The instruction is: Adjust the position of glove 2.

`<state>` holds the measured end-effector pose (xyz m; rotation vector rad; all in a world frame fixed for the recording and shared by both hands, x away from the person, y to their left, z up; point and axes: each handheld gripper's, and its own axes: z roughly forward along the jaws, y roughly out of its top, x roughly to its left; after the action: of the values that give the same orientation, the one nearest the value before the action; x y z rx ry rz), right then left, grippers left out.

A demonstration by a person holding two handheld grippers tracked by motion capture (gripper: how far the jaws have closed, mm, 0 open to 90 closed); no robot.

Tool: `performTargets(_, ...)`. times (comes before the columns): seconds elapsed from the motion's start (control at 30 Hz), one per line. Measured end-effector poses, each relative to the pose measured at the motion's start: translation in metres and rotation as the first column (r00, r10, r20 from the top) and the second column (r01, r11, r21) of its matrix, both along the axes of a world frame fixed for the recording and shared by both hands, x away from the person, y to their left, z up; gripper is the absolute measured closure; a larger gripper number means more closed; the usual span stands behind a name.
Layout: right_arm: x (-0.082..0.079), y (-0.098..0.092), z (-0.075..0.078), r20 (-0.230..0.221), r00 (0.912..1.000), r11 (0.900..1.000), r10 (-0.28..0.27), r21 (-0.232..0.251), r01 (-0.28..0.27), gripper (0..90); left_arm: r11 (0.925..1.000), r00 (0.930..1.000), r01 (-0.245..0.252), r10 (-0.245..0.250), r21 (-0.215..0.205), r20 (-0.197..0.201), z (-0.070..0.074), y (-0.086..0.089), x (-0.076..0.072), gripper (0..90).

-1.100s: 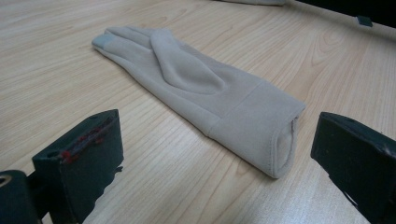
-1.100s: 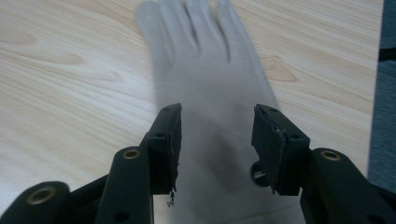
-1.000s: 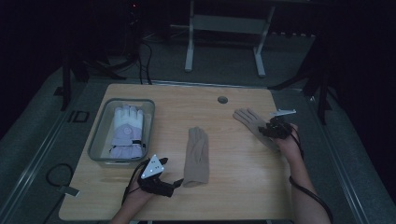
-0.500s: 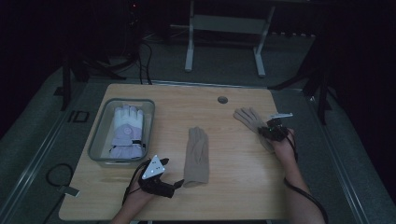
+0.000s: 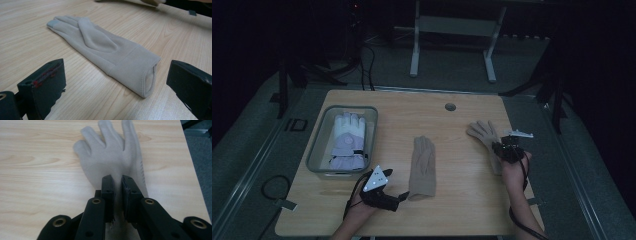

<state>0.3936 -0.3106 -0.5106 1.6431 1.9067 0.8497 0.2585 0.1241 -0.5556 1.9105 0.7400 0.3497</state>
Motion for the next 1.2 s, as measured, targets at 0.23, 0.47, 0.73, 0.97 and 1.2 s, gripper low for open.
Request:
performTargets(0.23,-0.041,0.007,0.015,0.011,0.9986,0.996,-0.051,0.077,0.050,80.9,1.0000,1.0000,-0.001,0.001,-0.001,0.008,0.002,0.001,0.000,2.4)
performTargets(0.47,-0.074,0.022,-0.001,-0.030,0.9987,0.997,-0.042,0.056,0.044,80.4,1.0000,0.9999,0.004,-0.004,0.003,0.013,0.002,0.000,-0.001,2.4)
performTargets(0.73,-0.078,0.036,-0.023,-0.064,0.9978,0.999,-0.017,0.035,0.020,66.4,1.0000,0.9999,0.005,-0.005,0.003,0.015,0.003,0.000,0.000,2.4)
performTargets(0.97,-0.074,0.037,-0.032,-0.087,0.9948,0.999,0.053,0.011,-0.053,57.9,1.0000,0.9998,0.007,-0.007,0.006,0.016,0.002,-0.001,0.000,2.4)
performTargets(1.2,-0.066,0.023,-0.021,-0.059,0.9724,0.974,0.226,-0.016,-0.227,57.1,0.9999,0.9998,0.011,-0.011,0.009,0.016,0.002,-0.001,-0.001,2.4)
